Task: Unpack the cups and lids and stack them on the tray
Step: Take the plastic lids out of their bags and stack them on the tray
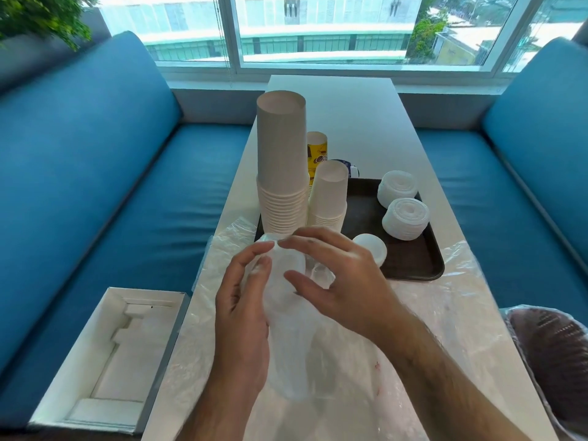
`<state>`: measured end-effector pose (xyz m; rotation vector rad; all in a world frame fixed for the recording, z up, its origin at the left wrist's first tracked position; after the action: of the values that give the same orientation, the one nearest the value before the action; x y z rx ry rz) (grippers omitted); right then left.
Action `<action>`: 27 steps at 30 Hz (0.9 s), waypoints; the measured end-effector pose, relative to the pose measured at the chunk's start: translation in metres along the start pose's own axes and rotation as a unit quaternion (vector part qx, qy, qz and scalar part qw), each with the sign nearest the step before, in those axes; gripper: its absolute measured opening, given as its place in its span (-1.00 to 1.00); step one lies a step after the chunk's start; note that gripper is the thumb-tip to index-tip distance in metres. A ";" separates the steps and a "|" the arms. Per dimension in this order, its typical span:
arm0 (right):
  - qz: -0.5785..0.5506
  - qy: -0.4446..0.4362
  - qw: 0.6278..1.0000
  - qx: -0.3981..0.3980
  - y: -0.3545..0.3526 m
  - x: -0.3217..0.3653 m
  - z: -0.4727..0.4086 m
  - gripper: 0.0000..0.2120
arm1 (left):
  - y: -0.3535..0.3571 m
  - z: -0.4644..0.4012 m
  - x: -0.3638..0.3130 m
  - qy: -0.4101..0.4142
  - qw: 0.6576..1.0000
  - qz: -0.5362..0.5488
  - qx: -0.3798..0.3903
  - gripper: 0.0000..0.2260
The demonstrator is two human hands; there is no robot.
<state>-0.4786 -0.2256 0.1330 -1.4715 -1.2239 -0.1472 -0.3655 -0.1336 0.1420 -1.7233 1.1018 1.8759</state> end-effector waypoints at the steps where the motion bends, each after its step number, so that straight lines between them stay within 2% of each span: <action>1: 0.000 -0.002 1.000 -0.004 0.001 0.000 0.001 -0.63 | -0.001 -0.001 0.001 -0.004 1.000 0.004 -0.003 -0.82; 10: -0.028 -0.007 1.000 -0.013 0.001 -0.001 0.006 -0.67 | -0.004 -0.003 0.000 -0.040 0.999 0.032 -0.017 -0.80; 16: -0.085 0.023 0.994 0.065 -0.010 -0.007 0.003 -0.79 | -0.007 -0.007 0.001 -0.035 0.998 0.051 -0.022 -0.80; 18: -0.144 0.041 0.988 0.028 -0.015 -0.013 0.000 -0.84 | -0.007 -0.009 0.003 -0.028 0.998 0.058 -0.025 -0.80; 20: -0.253 0.086 0.963 -0.011 -0.021 -0.020 -0.002 -0.83 | -0.009 -0.010 0.005 -0.025 0.997 0.058 -0.032 -0.79; 22: -0.311 0.122 0.939 -0.085 -0.029 -0.030 -0.006 -0.81 | -0.011 -0.011 0.007 -0.024 0.998 0.046 -0.038 -0.79; 25: -0.233 0.181 0.931 -0.213 -0.041 -0.060 -0.011 -0.79 | -0.011 -0.011 0.006 -0.018 0.999 0.026 -0.039 -0.80; 27: -0.080 0.211 0.940 -0.254 -0.043 -0.085 -0.013 -0.77 | -0.010 -0.010 0.006 -0.016 0.999 0.021 -0.038 -0.80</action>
<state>-0.5414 -0.2941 0.1078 -1.6581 -0.9841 -0.9016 -0.3524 -0.1358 0.1338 -1.7175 1.0773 1.9870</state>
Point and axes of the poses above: each hand's wrist, its own z-axis away from the middle knuckle, its own y-axis out of the palm, x = y × z, the point moved 1 cm from there along -z, towards the middle knuckle, and after that the axes turned 13 degrees about y, right-handed, at the moved point
